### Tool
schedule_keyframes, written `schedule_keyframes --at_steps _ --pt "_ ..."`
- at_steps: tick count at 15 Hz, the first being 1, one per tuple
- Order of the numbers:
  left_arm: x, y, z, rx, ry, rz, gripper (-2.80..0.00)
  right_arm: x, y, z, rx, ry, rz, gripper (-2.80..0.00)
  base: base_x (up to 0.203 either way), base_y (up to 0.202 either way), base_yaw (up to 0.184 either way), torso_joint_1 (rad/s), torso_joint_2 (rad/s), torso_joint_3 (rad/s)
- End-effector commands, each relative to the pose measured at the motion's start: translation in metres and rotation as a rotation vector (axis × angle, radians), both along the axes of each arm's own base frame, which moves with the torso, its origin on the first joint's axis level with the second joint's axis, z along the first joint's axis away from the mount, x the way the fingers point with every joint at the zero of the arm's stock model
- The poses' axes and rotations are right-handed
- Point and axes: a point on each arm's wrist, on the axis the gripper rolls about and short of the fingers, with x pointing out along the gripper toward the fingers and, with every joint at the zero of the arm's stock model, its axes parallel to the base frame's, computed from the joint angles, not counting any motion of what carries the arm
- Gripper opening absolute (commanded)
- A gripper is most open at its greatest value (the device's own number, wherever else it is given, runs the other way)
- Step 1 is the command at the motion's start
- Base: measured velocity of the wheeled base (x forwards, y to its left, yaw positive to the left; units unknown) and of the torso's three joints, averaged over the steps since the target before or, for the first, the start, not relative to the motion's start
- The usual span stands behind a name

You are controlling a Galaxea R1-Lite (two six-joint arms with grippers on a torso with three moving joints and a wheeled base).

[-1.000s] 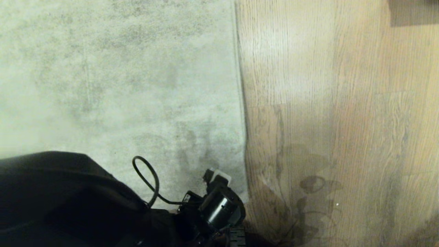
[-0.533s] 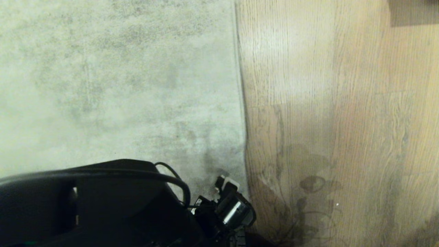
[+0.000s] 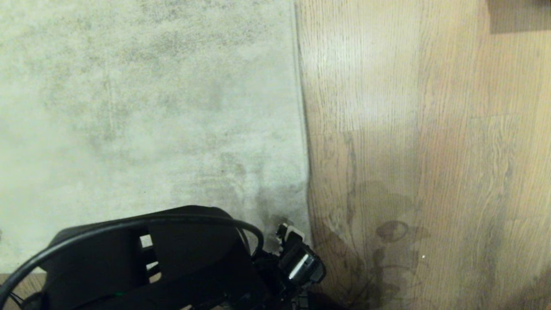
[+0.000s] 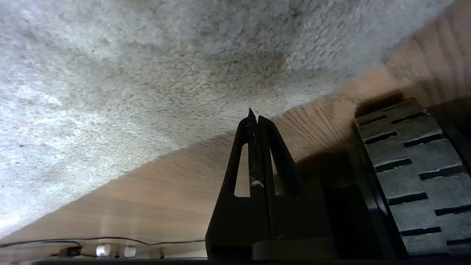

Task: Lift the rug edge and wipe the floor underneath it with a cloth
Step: Lay down the carpet

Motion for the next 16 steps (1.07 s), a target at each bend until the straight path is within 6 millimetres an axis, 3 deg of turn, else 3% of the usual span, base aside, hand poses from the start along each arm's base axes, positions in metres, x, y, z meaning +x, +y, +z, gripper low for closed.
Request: schedule_keyframes --at_steps 1,7,16 --pt "0.001 0.001 0.004 0.002 -0.023 0.017 -2.80 0.000 0.000 0.000 0.000 0.001 0.000 -2.80 0.000 0.000 0.000 0.000 0.00 0.000" --pt "0.016 0.008 0.008 0.000 -0.048 0.068 -2.80 0.000 0.000 0.000 0.000 0.001 0.000 -2.80 0.000 0.000 0.000 0.000 0.00 0.000" --pt "0.032 -0.007 0.000 -0.028 -0.067 0.078 -2.80 0.000 0.000 0.000 0.000 0.001 0.000 -2.80 0.000 0.000 0.000 0.000 0.00 0.000"
